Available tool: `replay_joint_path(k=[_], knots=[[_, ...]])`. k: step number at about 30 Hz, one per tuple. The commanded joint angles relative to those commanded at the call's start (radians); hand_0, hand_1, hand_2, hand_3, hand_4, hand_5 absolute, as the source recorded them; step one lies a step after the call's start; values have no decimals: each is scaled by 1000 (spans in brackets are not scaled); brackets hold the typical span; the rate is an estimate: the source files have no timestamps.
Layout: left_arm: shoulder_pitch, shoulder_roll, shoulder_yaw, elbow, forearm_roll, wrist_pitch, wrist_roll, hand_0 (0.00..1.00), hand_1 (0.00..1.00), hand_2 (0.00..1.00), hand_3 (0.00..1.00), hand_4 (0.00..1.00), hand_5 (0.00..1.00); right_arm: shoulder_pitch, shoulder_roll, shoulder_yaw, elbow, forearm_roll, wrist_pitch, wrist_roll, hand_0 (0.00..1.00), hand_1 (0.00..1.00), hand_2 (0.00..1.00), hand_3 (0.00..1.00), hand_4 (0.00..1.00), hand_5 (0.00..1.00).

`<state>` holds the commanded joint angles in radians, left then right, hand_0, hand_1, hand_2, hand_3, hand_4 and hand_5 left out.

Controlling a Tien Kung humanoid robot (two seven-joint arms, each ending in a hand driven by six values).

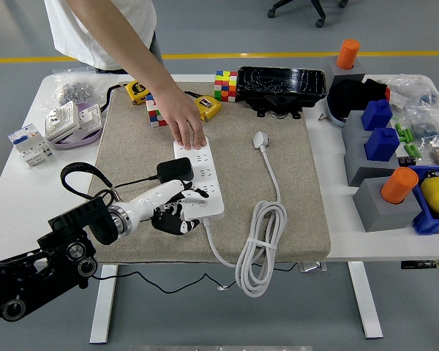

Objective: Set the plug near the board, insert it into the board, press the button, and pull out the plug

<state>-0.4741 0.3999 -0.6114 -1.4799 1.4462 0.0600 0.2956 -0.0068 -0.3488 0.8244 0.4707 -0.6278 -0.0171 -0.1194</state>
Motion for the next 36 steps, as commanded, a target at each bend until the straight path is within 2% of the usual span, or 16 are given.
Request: replay_joint_path(k=[5,6,7,11,12,24,35,36], knots=[[0,-2,-5,4,-19,48,-40,185,113,205,617,785,154,9,2,11,1,-2,-2,1,681,687,695,599,935,533],[0,-4,-7,4,-22,58,-49,225,161,259,575,771,188,11,3,13,2,-2,-2,1,681,687,695,599,936,532],[1,-5,-9,5,-27,68,-57,225,161,259,575,771,188,11,3,14,3,-2,-1,1,681,687,695,599,936,532],[4,-9,-14,5,-33,87,-75,225,161,259,575,771,188,12,6,15,1,-1,-1,1,681,687,695,599,936,532],[4,-10,-15,5,-34,89,-77,227,175,284,576,757,216,12,6,15,1,-1,-1,1,681,687,694,598,936,533],[6,-13,-29,3,-31,82,-65,224,181,299,577,751,221,13,7,20,0,-1,-2,1,681,688,695,599,936,533],[25,-26,-36,4,-29,67,-40,217,157,282,587,751,223,-4,14,38,0,-3,-2,2,684,688,694,599,936,532],[25,-26,-36,4,-27,64,-35,163,78,191,622,758,220,-4,16,41,0,-3,-2,2,681,687,693,600,937,532]])
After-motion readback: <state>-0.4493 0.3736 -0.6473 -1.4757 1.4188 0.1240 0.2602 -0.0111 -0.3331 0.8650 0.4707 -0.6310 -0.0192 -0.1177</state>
